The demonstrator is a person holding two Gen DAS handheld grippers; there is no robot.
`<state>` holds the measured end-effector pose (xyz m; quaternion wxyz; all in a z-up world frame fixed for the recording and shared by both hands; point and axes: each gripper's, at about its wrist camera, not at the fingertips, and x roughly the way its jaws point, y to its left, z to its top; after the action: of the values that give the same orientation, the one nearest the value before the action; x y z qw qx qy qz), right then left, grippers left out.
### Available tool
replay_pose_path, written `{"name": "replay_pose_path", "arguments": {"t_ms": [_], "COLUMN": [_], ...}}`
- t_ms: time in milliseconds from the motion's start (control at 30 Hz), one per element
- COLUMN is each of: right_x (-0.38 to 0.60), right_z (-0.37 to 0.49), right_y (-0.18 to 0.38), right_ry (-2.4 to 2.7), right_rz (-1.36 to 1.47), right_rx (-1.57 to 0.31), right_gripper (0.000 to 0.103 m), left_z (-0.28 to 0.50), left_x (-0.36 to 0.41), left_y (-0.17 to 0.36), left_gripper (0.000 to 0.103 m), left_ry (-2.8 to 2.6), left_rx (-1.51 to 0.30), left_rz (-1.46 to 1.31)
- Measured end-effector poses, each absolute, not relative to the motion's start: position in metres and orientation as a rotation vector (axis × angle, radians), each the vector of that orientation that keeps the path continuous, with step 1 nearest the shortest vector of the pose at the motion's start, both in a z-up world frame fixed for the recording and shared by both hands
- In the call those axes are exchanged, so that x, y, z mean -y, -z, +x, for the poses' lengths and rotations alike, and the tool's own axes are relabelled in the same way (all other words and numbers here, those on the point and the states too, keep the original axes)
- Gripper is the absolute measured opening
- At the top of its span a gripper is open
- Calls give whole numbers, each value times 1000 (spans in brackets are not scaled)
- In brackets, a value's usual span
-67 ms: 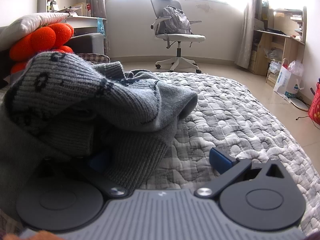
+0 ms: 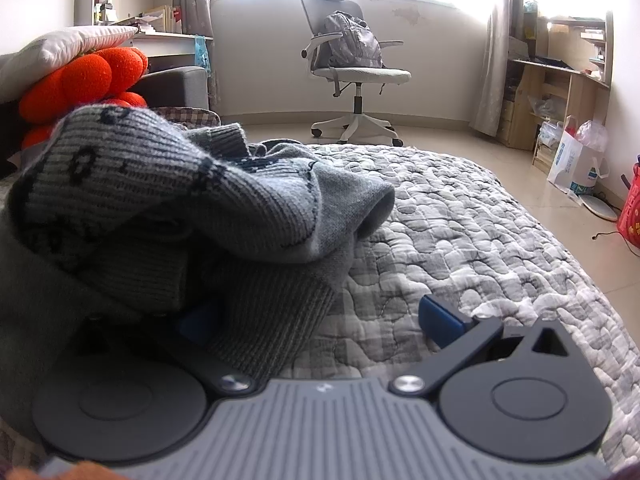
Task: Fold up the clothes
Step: 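Grasp the crumpled grey sweatshirt with both grippers at its edges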
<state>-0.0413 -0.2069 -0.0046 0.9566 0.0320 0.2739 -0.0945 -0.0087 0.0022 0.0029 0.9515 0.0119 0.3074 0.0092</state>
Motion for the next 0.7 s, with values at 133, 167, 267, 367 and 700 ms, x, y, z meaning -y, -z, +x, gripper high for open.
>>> {"name": "replay_pose_path", "arguments": {"t_ms": [133, 167, 267, 367, 700], "right_x": [205, 204, 207, 209, 224], "right_z": [-43, -43, -46, -58, -84], "right_y": [3, 3, 3, -2, -48], "right_ry": [190, 189, 177, 145, 152], "right_rz": [67, 67, 77, 58, -10], "right_rx": [-558, -558, -565, -585, -554], "right_gripper": [103, 103, 103, 103, 103], "left_z": [-23, -27, -38, -50, -72], "left_x": [-6, -7, -10, -13, -10], "left_y": [-8, -9, -13, -17, -53], "left_gripper": [103, 103, 103, 103, 103], "left_ry": [-26, -27, -33, -38, 18], "left_rx": [-587, -578, -550, -525, -519], "left_rz": [41, 45, 58, 71, 119]}}
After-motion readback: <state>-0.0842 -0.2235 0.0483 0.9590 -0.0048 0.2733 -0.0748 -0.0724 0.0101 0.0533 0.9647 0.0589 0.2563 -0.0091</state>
